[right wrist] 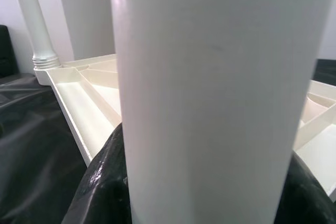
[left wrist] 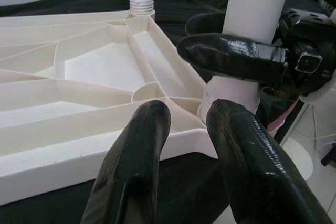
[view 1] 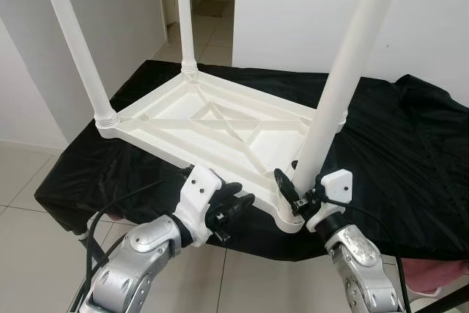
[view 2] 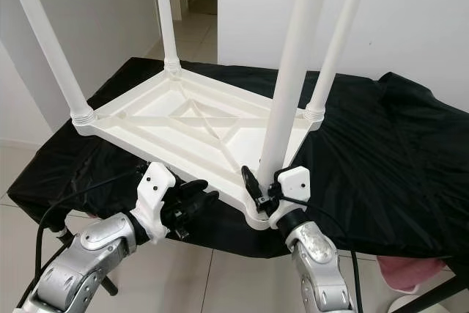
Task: Building children table
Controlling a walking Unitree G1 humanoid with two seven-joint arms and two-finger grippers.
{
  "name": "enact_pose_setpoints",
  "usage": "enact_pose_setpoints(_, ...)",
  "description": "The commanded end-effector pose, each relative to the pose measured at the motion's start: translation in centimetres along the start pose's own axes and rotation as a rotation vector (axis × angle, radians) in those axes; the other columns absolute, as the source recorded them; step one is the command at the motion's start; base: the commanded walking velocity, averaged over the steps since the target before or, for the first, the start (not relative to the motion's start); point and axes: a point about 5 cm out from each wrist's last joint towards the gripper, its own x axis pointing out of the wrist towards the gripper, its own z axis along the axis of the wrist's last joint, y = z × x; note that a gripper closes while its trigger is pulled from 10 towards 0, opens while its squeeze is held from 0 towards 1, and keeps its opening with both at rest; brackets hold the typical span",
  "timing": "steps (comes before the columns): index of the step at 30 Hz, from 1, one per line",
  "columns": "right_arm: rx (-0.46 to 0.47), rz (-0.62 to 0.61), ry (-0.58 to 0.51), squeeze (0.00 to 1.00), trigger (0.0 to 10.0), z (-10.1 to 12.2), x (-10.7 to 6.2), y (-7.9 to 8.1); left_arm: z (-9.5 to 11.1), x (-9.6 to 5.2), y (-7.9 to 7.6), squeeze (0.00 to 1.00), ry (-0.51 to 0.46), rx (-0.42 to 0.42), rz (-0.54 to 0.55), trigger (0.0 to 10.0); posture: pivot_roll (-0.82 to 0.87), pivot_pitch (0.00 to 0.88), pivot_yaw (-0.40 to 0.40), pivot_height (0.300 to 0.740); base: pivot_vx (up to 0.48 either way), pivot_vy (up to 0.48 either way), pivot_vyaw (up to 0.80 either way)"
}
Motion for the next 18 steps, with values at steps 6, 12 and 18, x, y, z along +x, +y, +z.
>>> enact_pose_setpoints(6,0.065,-0.069,0.197,0.00,10.0,-3.8,-1.2,-0.2,0.5,-0.1,-0.6,0.00,-0.014,0.024,-0.083,10.0,0.01,0.152,0.032,0.740,0.000,0.000,0.00)
enact_pose_setpoints(12,0.107,-0.103,0.210,0.00,10.0,-4.2,-1.6,-0.2,0.5,-0.2,-0.5,0.00,-0.014,0.026,-0.078,10.0,0.01,0.152,0.029,0.740,0.000,0.000,0.00)
enact_pose_setpoints(18,0.259,-0.226,0.209,0.00,10.0,-4.9,-2.6,-0.2,0.6,-0.3,-0.5,0.00,-0.018,0.028,-0.070,10.0,0.01,0.155,0.032,0.740,0.000,0.000,0.00)
